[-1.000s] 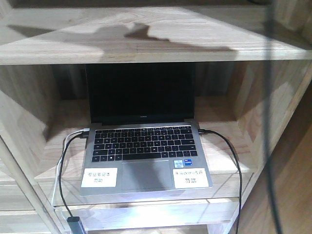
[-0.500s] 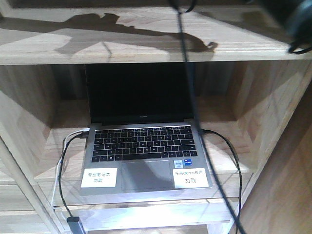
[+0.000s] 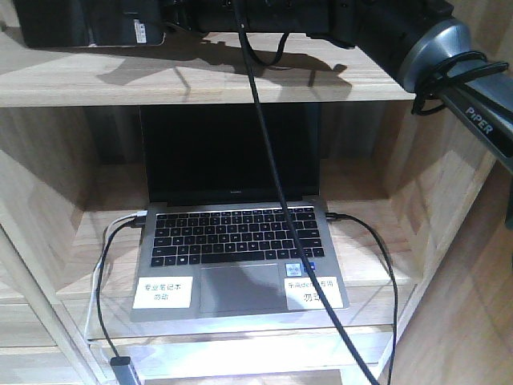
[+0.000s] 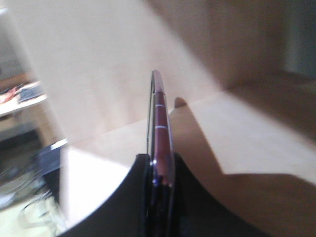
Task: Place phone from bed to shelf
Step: 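Lower the black phone flat onto the upper shelf surface, then open the right gripper to release the phone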
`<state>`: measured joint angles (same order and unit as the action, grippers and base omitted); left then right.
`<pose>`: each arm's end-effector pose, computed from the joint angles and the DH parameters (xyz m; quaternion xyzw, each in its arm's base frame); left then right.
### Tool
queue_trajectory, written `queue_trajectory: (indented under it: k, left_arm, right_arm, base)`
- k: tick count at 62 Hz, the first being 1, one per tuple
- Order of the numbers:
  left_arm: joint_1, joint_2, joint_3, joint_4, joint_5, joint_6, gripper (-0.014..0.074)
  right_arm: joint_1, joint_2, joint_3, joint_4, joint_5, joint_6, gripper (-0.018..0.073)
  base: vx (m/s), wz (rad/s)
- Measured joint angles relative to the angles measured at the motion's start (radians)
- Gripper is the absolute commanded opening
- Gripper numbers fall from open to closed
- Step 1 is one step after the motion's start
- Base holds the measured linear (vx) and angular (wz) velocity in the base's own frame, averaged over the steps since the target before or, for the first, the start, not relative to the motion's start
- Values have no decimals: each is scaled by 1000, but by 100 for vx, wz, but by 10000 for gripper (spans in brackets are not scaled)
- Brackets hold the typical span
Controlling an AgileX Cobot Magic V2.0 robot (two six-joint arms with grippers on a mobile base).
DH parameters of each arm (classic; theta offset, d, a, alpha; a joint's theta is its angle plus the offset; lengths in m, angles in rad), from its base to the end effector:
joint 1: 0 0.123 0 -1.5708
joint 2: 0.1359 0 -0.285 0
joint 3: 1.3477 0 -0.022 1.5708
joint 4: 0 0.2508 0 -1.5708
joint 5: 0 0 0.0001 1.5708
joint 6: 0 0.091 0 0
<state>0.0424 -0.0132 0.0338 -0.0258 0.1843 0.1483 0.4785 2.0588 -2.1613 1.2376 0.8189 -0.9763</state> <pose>0.0562 0.0020 0.1857 0.0317 0.7468 0.0531 0.6622 0.3916 0.2739 0.4135 -0.3625 0.6492 0.4491 0.4954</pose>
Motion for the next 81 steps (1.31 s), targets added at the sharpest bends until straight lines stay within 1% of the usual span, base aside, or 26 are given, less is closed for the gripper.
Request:
queue_trajectory:
  k: [20,25,33,36,43,46,54,62,71,81]
  left_arm:
    - [0,0,0,0,0,0,1]
    - [0,0,0,0,0,0,1]
    - [0,0,0,0,0,0,1]
    - [0,0,0,0,0,0,1]
    - [0,0,0,0,0,0,1]
    - [0,0,0,0,0,0,1]
    - [0,0,0,0,0,0,1]
    - [0,0,0,0,0,0,1]
    - [0,0,0,0,0,0,1]
    - [0,0,0,0,0,0,1]
  right_arm:
    - [0,4,0,-22,-29,0,27]
    - [0,5,0,-30,-33,0,50]
    - [0,5,0,-55,-38,0,118]
    - [0,5,0,-64,-38,0,151]
    - [0,5,0,-69,-49,0,265]
    - [0,5,0,-71,-58,0,341]
    - [0,5,0,-71,-80,1,507]
    - [0,5,0,-71,-97,4,609]
    - [0,5,0,-71,-104,5,611]
    - [0,5,0,-71,-104,29,566]
  base:
    - [0,0]
    - [0,0]
    - [0,0]
    - [0,0]
    - [0,0]
    - [0,0]
    - [0,0]
    - [0,0]
    - [0,0]
    - [0,0]
